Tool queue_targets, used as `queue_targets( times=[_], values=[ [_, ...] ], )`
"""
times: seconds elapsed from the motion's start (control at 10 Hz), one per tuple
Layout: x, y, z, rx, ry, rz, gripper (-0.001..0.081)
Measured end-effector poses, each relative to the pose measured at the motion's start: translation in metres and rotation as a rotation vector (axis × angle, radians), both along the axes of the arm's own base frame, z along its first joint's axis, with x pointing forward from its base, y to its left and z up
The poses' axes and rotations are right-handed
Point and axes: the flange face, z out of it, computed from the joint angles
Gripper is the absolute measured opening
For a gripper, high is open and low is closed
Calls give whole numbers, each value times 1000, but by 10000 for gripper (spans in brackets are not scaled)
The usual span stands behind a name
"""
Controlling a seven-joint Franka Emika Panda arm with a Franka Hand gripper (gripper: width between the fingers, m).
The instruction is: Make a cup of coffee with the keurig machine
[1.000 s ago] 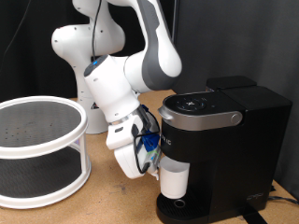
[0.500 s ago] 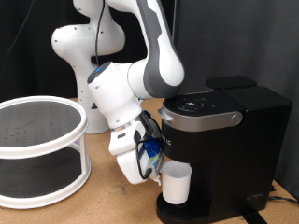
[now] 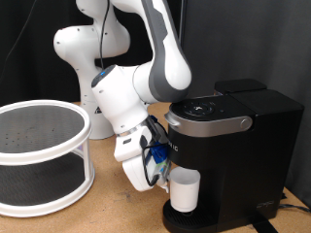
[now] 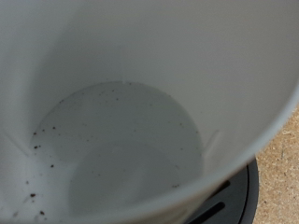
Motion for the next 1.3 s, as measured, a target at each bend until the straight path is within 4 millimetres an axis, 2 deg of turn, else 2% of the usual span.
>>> queue_targets(
  times=[0.1,0.2,0.3,0.4,0.5,0.6,0.7,0.8,0.9,1.0,1.3],
  values=[
    [0,0,0,0,0,0,63],
    [0,0,0,0,0,0,196],
    [0,0,0,0,0,0,196],
    [0,0,0,1,1,-1,331],
    [0,-1,0,3,2,-8,516],
    [1,-3,3,4,0,-22,516],
    [2,-8,8,12,1,-41,651],
    [1,-15,16,34,3,-49,651],
    [-1,-23,24,57,8,-46,774],
    [-4,-33,32,66,19,-43,798],
    [-15,-63,55,56,58,-44,800]
  ],
)
